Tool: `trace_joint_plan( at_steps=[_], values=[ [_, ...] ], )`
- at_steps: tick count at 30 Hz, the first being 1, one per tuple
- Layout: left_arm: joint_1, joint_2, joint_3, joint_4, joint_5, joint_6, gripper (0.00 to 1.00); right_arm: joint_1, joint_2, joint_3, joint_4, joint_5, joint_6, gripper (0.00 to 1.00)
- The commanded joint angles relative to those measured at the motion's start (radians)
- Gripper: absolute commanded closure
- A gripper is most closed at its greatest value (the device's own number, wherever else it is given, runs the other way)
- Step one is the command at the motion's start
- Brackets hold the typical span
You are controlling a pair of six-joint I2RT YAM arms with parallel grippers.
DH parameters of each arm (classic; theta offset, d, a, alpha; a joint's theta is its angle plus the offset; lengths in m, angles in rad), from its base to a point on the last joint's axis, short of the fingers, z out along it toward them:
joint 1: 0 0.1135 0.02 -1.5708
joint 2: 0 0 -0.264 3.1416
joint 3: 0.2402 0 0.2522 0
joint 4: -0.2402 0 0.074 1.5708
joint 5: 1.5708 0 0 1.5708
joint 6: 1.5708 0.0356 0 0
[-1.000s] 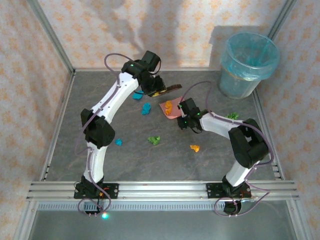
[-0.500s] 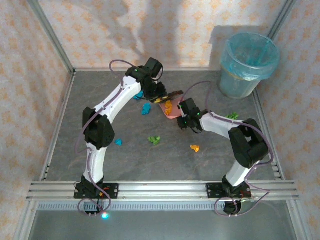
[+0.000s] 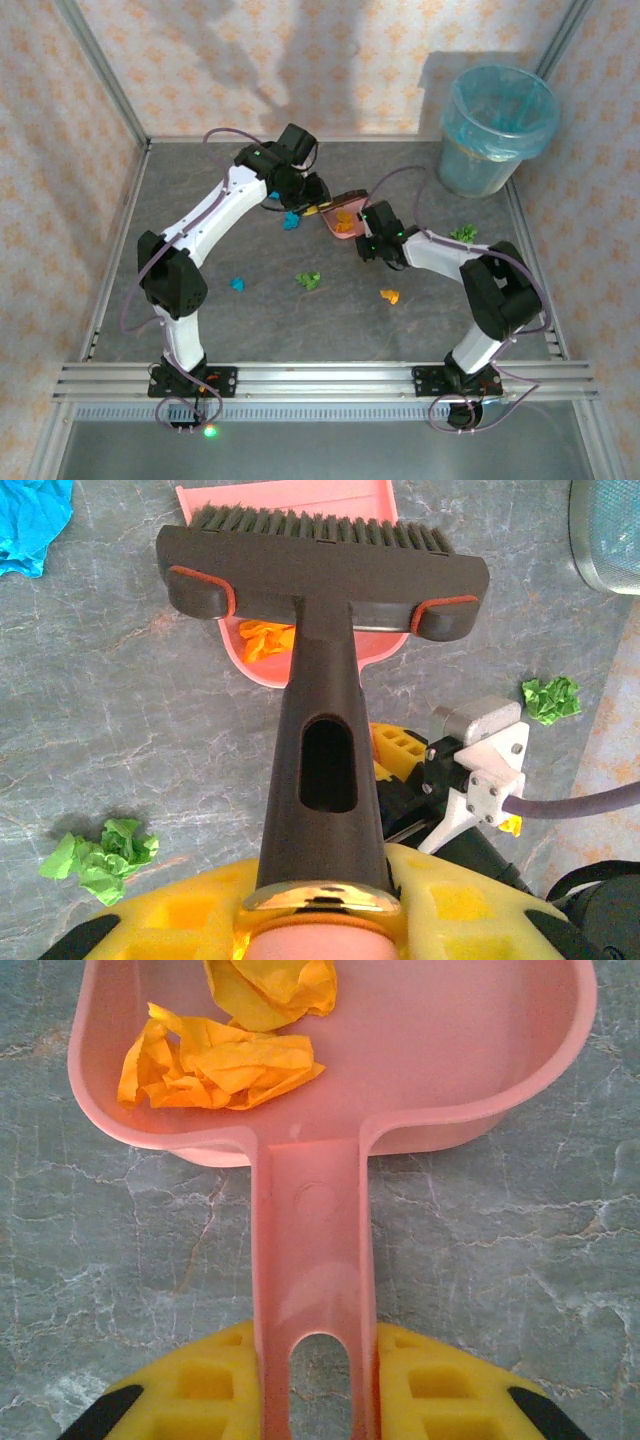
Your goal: Sweep away the paper scraps from the table
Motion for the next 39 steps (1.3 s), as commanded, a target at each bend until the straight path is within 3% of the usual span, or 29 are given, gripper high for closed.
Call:
trace_joint_plan(
  at_steps=[1, 5, 14, 20, 26, 31, 39],
  values=[
    [0.017, -0.017, 0.096, -0.058, -0.041, 0.024, 1.00, -0.008, -0.066, -0.033, 0.063, 0.011, -0.013, 1.00],
    [0.046, -0.021, 0.172, -0.156, -0.072, 0.058, 1.00, -0.003, -0.127, -0.073, 0.118, 0.001, -0.022, 1.00],
    [0.097, -0.277, -0.004, -0.108, -0.168, 0.079, 1.00, 0.006, -0.226, -0.123, 0.163, 0.029, -0.016, 1.00],
    [0.099, -0.504, -0.209, -0.136, -0.330, 0.190, 1.00, 0.012, -0.257, -0.038, 0.011, 0.054, 0.074, 1.00],
    [0.100, -0.684, -0.368, -0.158, -0.424, 0.317, 1.00, 0.019, -0.257, 0.135, -0.264, 0.157, 0.250, 1.00],
    [0.098, -0.814, -0.499, -0.176, -0.613, 0.385, 1.00, 0.021, -0.240, 0.306, -0.427, 0.164, 0.311, 1.00],
    [0.098, -0.933, -0.728, -0.135, -0.590, 0.340, 1.00, 0.021, -0.222, 0.563, -0.600, 0.268, 0.307, 1.00]
  ],
)
